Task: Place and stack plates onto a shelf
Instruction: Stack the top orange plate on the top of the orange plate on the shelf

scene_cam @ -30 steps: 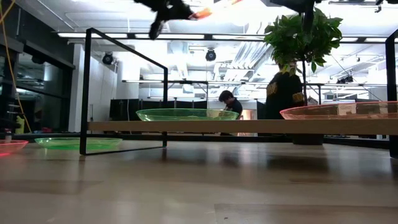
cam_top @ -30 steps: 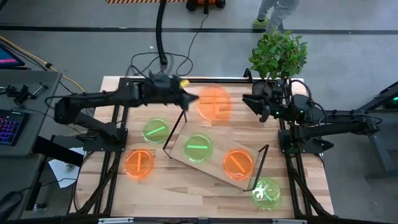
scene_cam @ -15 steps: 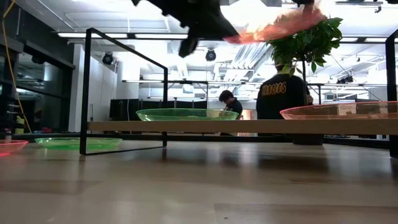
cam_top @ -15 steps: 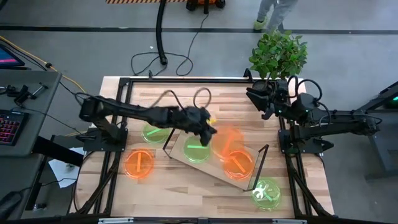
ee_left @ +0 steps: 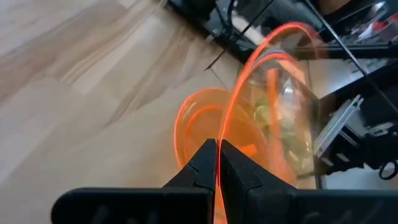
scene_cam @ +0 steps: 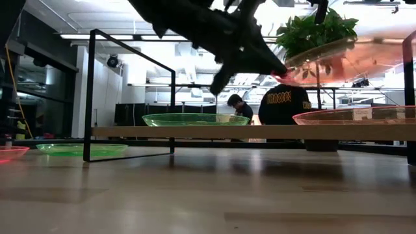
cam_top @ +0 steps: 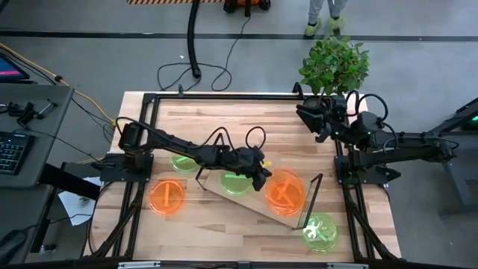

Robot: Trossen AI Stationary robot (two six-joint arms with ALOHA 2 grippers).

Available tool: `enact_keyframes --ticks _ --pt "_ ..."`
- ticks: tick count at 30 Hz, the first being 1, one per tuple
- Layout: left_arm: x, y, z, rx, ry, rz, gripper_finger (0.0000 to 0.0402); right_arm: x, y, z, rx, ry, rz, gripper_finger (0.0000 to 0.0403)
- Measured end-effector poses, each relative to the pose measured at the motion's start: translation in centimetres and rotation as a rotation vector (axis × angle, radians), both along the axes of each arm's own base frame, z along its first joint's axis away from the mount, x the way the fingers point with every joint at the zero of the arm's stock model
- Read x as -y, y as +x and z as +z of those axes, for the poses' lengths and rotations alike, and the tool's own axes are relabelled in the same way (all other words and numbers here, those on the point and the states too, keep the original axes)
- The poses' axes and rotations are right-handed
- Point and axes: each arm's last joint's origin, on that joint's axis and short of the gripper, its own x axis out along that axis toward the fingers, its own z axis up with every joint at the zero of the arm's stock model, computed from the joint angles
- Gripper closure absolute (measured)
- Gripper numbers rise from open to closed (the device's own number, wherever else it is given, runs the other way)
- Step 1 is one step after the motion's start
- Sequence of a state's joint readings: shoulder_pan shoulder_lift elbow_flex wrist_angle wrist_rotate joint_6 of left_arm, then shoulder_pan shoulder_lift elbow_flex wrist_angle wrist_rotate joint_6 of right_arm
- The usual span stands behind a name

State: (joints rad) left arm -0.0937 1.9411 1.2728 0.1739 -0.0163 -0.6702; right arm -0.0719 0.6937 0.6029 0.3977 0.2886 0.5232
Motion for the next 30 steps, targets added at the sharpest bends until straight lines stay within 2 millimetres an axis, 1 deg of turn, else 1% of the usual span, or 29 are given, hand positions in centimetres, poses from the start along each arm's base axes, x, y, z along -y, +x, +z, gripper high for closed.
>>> enact_keyframes --ticks 2,7,13,22,30 --pt "0.0 0.2 -0.5 -0.002 0.010 -0.005 0.0401 0.0 0.0 0.0 0.000 0.002 0.001 0.0258" --pt "0.2 1.1 -1.7 0.054 0.017 -0.013 0.0401 0.1 0.1 -0.1 -0.012 0.012 -0.025 0.0258" --pt "0.7 1.4 -2.8 0.051 0.017 -0.040 0.0401 0.2 0.2 -0.4 -0.028 0.025 -0.075 0.0258" --pt "1.6 1.3 -2.7 0.072 0.147 -0.103 0.0401 0.2 0.3 -0.4 -0.037 0.016 -0.078 0.0258" --pt "2.1 2.2 -5.1 0.119 0.149 -0.129 0.0401 0.2 0.3 -0.4 -0.048 -0.002 -0.083 0.0258"
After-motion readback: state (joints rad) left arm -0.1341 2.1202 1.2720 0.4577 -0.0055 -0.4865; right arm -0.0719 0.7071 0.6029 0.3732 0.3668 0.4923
